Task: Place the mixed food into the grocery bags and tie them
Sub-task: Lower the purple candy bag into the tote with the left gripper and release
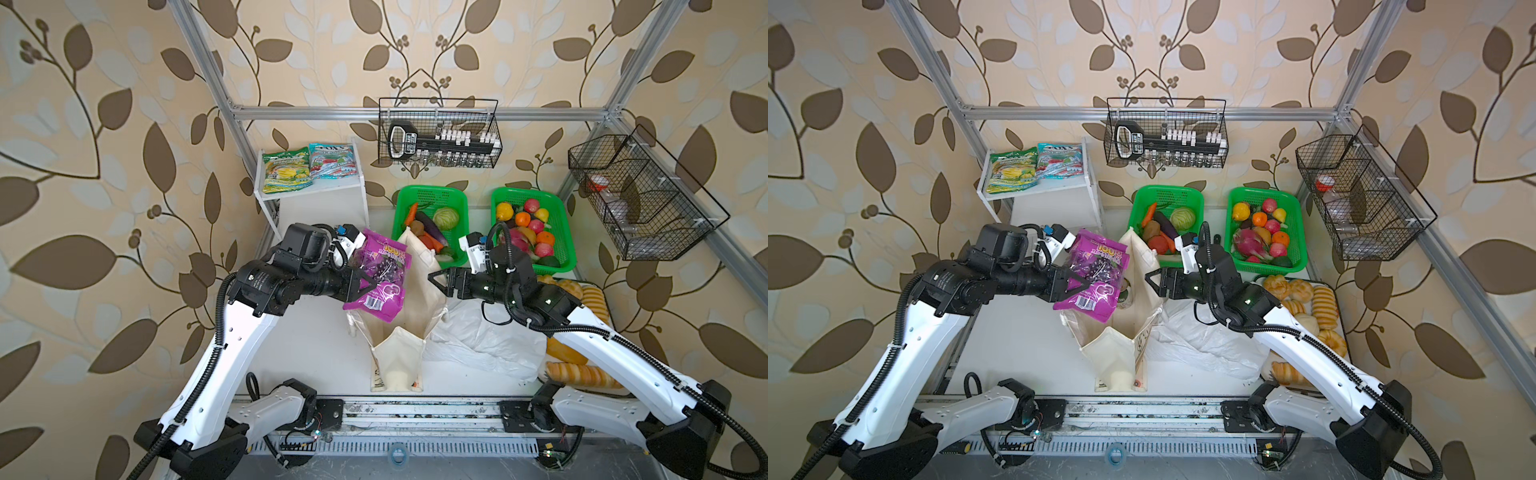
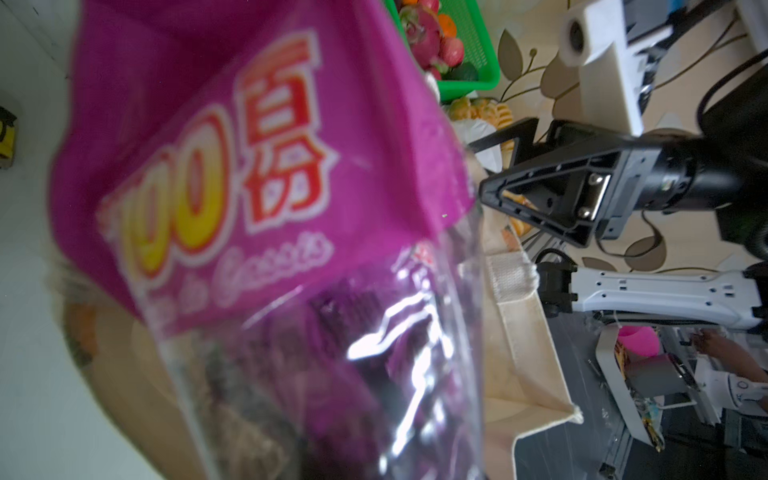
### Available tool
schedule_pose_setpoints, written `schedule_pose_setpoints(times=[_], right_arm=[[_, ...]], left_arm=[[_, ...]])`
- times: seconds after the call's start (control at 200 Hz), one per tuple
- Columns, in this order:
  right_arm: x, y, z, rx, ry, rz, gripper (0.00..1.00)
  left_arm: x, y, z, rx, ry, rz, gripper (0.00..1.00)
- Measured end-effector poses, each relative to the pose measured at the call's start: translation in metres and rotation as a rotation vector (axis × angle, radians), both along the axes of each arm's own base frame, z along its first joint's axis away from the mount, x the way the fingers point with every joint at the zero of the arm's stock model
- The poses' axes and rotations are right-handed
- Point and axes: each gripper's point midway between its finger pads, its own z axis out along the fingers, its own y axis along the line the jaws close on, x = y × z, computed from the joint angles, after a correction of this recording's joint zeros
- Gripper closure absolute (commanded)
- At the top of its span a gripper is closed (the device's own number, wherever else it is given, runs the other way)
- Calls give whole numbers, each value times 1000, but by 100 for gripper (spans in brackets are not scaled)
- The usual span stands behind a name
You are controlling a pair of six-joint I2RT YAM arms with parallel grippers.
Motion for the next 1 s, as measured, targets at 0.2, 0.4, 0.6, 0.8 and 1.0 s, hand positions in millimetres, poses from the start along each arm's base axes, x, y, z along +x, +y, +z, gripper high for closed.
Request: schedule_pose_setpoints(times=[0.2,0.4,0.6,0.8,1.0], right_arm=[[-3,6,-16,-33,43,23,19],[-5,13,-31,-68,77,46,24],[-7,14,-38,-90,88,60,48],[-9,15,-37,-90,91,66,75],[-12,18,-33,-77,87,74,81]], left_arm=[[-9,-13,-29,183,74,-85,100],[-14,-22,-46,327,116,-134,100],[-17,-30,-57,435,181,-150,100],[-18,-37,-70,458,291,-55,100],[-15,-54,-73,358,338,37,100]])
